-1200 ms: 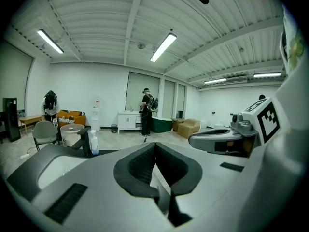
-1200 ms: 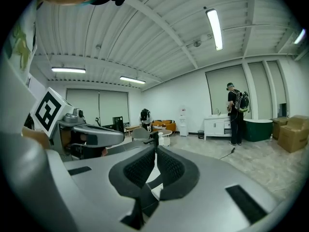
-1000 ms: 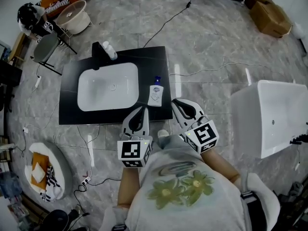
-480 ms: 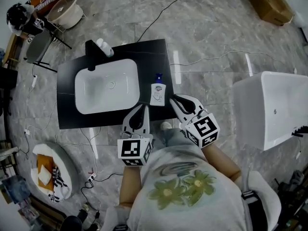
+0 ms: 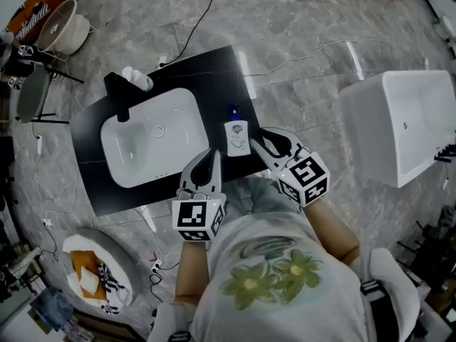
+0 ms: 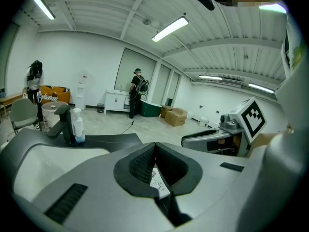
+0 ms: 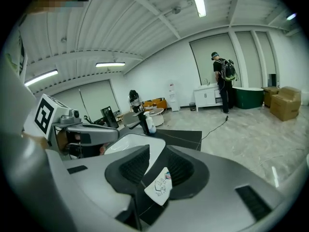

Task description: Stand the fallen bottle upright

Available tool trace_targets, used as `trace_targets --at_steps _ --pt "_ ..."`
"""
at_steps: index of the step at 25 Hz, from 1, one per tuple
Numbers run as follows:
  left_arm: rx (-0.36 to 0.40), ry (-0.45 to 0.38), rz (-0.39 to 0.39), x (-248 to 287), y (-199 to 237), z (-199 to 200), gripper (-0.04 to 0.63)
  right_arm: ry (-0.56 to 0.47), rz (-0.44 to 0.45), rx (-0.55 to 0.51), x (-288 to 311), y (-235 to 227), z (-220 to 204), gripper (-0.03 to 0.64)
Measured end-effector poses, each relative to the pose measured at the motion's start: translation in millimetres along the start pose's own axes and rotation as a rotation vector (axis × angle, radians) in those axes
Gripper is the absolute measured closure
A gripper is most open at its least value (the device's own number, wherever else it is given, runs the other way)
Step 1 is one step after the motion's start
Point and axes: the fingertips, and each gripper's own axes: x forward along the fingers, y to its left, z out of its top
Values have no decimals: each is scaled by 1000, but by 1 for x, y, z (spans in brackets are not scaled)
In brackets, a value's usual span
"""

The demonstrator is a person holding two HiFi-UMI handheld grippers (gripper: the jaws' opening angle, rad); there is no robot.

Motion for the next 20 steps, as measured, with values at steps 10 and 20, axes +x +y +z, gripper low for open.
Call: trace_targets --at_steps 10,20 --pt "-53 81 -143 31 32 -1 577 74 -55 85 41 -5 -12 472" --pt "69 122 -204 61 51 -1 577 112 -105 133 73 -27 -23 472"
